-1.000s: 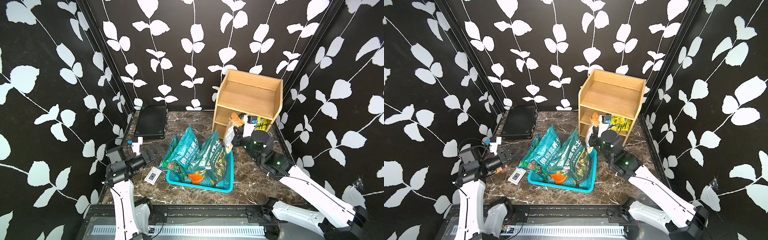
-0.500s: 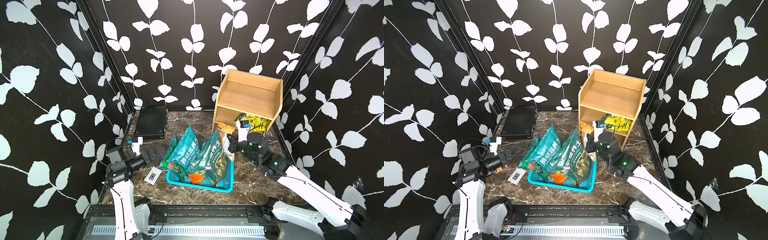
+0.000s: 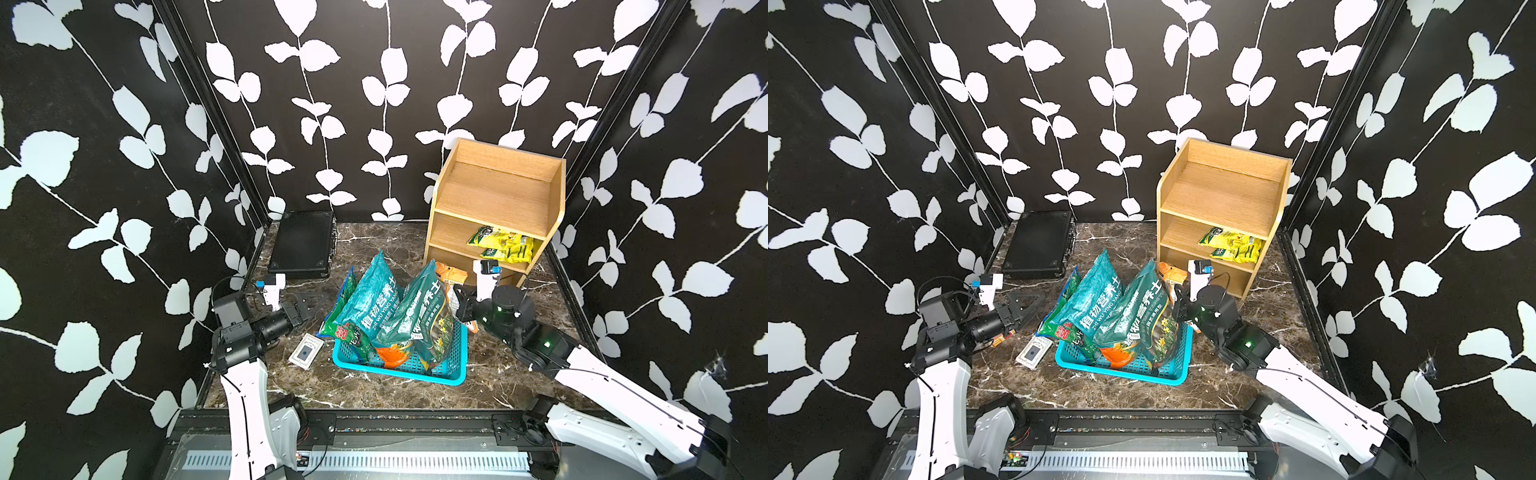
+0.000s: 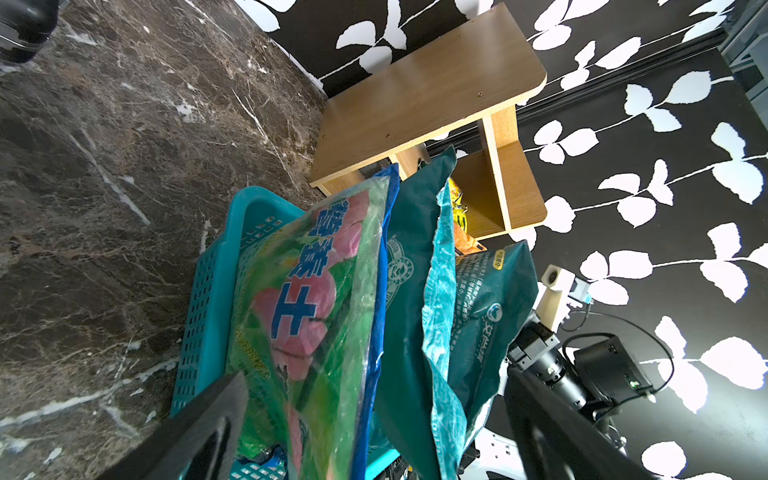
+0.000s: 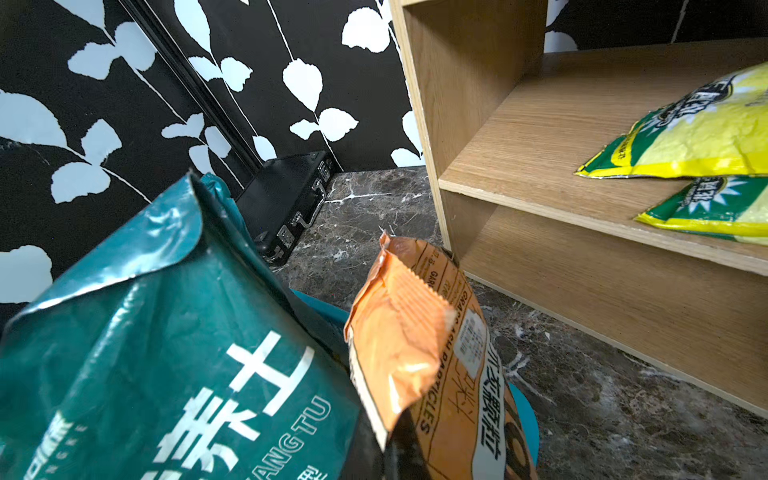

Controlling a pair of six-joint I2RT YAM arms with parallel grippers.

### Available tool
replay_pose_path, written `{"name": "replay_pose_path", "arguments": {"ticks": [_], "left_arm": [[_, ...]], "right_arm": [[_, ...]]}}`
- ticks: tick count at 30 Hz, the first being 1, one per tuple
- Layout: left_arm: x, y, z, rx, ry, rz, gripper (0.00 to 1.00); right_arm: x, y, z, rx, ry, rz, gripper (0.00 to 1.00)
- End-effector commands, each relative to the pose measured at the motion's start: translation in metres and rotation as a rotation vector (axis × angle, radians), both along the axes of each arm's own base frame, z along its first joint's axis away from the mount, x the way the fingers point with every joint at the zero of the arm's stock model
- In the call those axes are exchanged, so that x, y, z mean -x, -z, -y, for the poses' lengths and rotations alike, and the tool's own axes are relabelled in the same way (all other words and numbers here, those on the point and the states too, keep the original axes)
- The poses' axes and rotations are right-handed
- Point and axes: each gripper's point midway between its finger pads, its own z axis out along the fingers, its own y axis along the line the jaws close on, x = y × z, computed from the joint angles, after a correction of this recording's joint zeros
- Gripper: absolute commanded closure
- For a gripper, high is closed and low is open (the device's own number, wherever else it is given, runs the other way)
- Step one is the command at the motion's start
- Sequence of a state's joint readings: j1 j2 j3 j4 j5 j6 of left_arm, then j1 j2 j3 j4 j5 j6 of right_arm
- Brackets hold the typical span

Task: Take down the fertilizer bag from the shelf
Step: Place the fertilizer bag in the storage box.

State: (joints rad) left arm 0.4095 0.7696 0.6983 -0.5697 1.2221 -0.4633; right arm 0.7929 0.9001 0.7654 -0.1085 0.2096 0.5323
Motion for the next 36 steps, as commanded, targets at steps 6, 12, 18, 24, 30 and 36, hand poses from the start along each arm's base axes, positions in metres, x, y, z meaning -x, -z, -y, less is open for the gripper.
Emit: {"name": "replay_pose_path", "arguments": {"ticks": [6,12,18,24,30,36], "left_arm": [[0.000,0.000,0.000,0.003,0.009,0.016,0.01],[0.000,0.000,0.000,0.004,0.010,0.015,0.01],[-0.001,0.001,0.000,0.004,0.007,0.011,0.01],[-0.001,0.001,0.000,0.007,0.009,0.010,0.01],[-0.001,0.001,0.000,0.009,0.011,0.010,0.01],[-0.001,0.001,0.000,0.008,0.010,0.011,0.01]], "right_arm": [[-0.015,-0.015,-0.008,-0.149,0.075,0.063,1.00],[-0.035,-0.045,-0.003,-0.184,0.192,0.112,1.00],[-0.040,-0.043,0.008,-0.242,0.300,0.097,1.00],[-0.039,-0.052,-0.005,-0.257,0.303,0.100,1.00],[-0.024,-0.009,-0.023,-0.234,0.291,0.060,1.00],[-0.004,0.014,-0.048,-0.187,0.201,0.040,0.91]]}}
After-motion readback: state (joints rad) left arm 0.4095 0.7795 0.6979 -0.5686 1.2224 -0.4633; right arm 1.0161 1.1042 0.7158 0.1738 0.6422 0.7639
